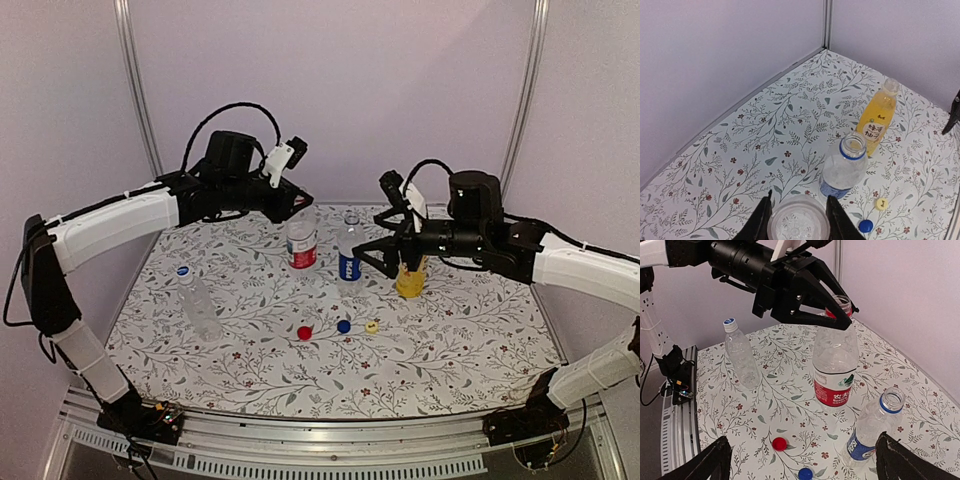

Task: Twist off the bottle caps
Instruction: Place the bottle without the bottle cap at the center of the board.

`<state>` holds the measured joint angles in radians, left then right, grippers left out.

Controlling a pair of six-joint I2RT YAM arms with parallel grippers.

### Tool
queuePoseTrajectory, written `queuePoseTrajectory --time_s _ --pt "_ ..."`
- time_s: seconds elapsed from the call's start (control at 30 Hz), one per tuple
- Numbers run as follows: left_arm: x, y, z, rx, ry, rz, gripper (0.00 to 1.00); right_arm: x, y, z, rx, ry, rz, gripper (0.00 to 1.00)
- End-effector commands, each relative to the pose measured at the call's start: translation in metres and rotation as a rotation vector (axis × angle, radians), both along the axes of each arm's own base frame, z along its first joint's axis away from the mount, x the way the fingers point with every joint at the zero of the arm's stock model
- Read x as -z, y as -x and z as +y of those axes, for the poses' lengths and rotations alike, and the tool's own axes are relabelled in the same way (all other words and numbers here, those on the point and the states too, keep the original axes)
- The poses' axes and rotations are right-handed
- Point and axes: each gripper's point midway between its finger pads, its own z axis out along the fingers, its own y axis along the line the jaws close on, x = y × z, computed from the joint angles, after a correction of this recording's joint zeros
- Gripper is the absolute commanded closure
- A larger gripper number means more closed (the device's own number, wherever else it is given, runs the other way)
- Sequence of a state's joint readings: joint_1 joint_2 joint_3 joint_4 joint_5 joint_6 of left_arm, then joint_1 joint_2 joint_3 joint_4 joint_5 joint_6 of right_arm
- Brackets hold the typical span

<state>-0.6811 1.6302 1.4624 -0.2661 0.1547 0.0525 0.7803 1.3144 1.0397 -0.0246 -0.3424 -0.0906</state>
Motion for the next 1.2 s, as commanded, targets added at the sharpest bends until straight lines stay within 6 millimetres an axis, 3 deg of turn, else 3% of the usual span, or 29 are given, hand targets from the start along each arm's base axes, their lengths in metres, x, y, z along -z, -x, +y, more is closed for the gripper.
queuePoseTrajectory --time_s 0.0,0.33,0.67,0.87,1.17 --pt "0.014 -0.021 0.003 -0.047 0.016 -0.007 1.00 -0.006 -0.007 -0.015 0.077 -0.008 -0.018 0.01" --pt "0.072 -0.037 0.009 -0.081 0.003 0.065 1.00 -0.008 -0.008 -0.024 0.108 -0.015 -0.035 0.01" --pt "0.100 -0.034 0.011 -0.061 -0.009 0.107 1.00 -0.005 -0.007 -0.027 0.113 -0.013 -0.030 0.01" --pt "0.104 -0.033 0.012 -0.066 -0.019 0.116 0.64 -0.007 -0.007 -0.030 0.125 -0.015 -0.036 0.01" --pt "0.073 -0.030 0.016 -0.069 0.024 0.055 0.19 -0.003 -0.009 -0.029 0.133 -0.011 -0.025 0.01"
